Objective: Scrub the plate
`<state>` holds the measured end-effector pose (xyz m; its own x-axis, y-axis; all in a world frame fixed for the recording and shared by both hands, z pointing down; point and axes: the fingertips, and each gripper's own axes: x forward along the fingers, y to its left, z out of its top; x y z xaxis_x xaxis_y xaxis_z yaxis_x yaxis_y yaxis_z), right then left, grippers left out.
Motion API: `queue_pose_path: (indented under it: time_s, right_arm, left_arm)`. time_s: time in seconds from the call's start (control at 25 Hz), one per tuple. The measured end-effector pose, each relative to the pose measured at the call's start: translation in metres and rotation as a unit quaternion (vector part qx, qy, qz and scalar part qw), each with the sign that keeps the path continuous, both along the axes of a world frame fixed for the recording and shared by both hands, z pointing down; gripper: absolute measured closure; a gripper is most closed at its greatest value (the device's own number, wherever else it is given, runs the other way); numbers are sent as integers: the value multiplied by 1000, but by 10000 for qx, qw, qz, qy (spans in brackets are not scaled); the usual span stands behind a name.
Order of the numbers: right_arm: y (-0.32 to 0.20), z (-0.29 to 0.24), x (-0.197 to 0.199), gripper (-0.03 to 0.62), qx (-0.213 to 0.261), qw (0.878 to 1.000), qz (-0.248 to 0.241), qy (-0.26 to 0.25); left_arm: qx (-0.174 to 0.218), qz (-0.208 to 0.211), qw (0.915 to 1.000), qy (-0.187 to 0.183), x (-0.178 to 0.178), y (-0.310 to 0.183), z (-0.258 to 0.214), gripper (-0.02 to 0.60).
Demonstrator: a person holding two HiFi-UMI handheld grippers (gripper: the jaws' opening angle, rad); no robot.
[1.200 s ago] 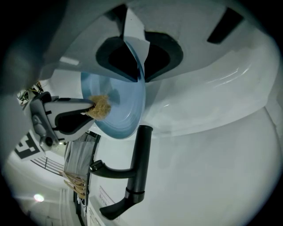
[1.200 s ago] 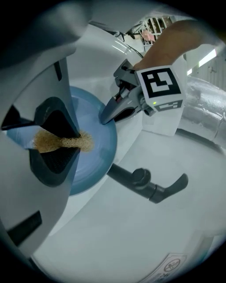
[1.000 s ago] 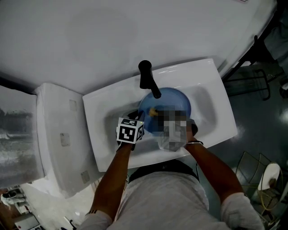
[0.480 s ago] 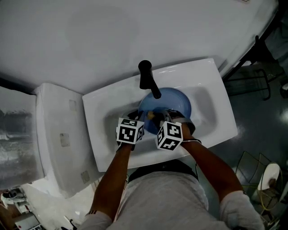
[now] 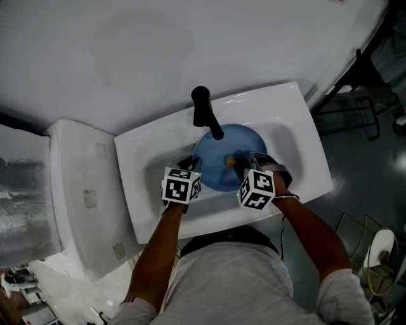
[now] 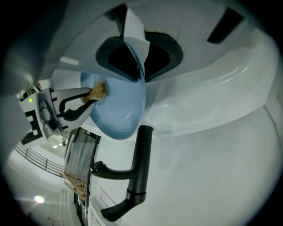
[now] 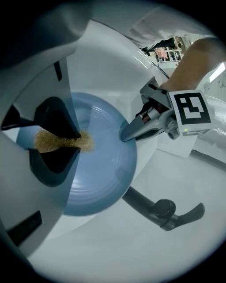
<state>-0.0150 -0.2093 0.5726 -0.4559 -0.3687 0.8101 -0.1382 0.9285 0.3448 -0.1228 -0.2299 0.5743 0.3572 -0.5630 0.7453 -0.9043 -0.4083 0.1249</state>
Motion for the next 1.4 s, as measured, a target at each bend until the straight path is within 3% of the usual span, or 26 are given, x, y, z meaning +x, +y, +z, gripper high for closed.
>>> queue_pose_path:
  time_s: [0.4, 0.64, 0.96, 1.4]
  right_arm:
    - [2, 1, 24, 531, 147, 9987, -231, 430]
    - [24, -7, -11, 531, 142, 9959, -855, 267]
    - [57, 6, -60, 531, -201, 9855, -1660, 301]
    - [64, 27, -68, 531, -689, 9731, -2088, 691]
  left_arm:
    - [-17, -18, 10000, -45, 0, 0, 0, 520]
    - [-21, -41, 10000, -65, 1, 0, -1, 520]
    - [-40, -60, 9999, -74, 0, 0, -1, 520]
    - [-75, -67, 9999, -90, 0, -1, 1, 520]
